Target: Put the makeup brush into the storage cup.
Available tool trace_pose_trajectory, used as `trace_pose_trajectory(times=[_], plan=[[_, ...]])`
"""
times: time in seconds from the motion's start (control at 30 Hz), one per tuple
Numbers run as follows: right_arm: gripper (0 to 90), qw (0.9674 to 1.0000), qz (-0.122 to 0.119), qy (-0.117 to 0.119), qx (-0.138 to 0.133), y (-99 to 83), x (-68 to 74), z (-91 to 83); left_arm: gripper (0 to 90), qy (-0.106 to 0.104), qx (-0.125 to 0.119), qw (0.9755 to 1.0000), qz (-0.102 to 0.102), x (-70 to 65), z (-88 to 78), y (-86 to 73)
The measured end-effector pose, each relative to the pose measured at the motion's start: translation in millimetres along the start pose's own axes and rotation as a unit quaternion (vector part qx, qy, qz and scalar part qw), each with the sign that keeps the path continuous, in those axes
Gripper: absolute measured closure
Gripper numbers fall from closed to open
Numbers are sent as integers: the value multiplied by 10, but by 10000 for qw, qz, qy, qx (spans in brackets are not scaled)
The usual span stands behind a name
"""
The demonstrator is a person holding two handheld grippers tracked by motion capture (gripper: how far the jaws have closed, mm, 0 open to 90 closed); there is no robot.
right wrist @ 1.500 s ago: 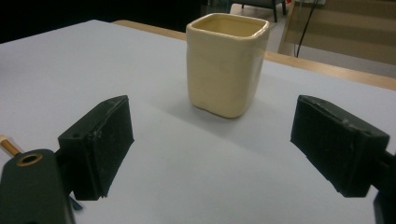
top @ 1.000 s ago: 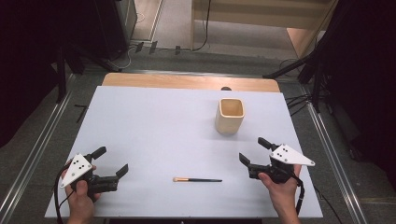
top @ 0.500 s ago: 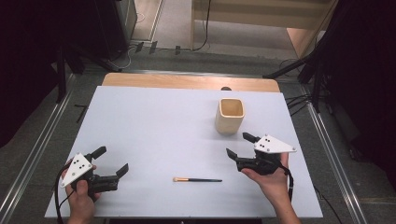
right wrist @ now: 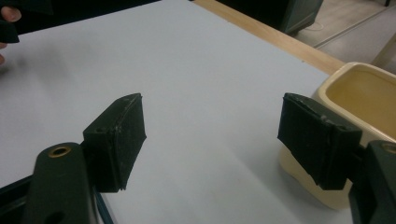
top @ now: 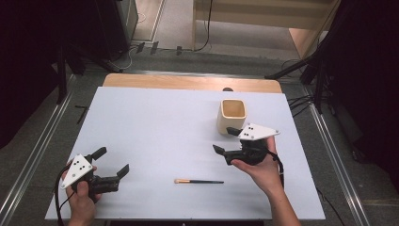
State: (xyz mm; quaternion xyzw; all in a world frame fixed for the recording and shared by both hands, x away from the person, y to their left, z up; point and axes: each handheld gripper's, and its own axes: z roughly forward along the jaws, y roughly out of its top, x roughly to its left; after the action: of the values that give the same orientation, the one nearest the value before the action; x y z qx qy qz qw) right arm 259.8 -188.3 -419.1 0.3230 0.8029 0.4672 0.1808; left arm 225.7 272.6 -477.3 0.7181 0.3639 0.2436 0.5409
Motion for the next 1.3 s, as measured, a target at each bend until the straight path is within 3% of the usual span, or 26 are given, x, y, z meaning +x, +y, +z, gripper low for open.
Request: trace_pose_trajectory(times=[0.23,0.43,0.5,0.53,0.6,0.7,0.9,0.97,1.0,1.03,1.07,1.23,1.27,1.3], plan=[[294,9987,-204,220,405,44,62,146,4,12,-18,10000,2,5,-1,1],[370,9942,-425,596,789,28,111,249,4,-3,-5,10000,34,-1,0,3],[407,9906,-524,842,945,34,145,294,4,-11,-13,10000,26,-3,7,2],[407,9906,-524,842,945,34,145,294,4,-6,-7,10000,21,-7,11,4],[439,9865,-593,1065,1093,45,170,331,4,-16,-17,10000,17,-16,21,7],[470,9830,-622,1247,1197,52,188,364,5,-22,0,10000,33,-24,27,8],[524,9758,-898,1366,1450,37,251,434,4,-21,-13,10000,33,-22,23,8],[538,9701,-1058,1438,1643,34,294,478,4,-24,-13,10000,40,-21,22,8],[538,9701,-1058,1438,1643,34,294,478,4,-24,-9,10000,41,-23,21,8],[541,9672,-1165,1494,1690,36,308,496,5,-28,-11,10000,41,-24,20,9],[541,9672,-1165,1494,1690,36,308,496,5,-33,-14,10000,43,-25,21,8],[591,9618,-1282,1602,1811,47,345,520,4,-35,4,10000,55,-22,27,6],[610,9591,-1328,1674,1859,47,345,526,4,-38,4,10000,56,-22,27,6],[610,9591,-1328,1674,1859,47,345,526,4,-39,5,10000,56,-22,27,6]])
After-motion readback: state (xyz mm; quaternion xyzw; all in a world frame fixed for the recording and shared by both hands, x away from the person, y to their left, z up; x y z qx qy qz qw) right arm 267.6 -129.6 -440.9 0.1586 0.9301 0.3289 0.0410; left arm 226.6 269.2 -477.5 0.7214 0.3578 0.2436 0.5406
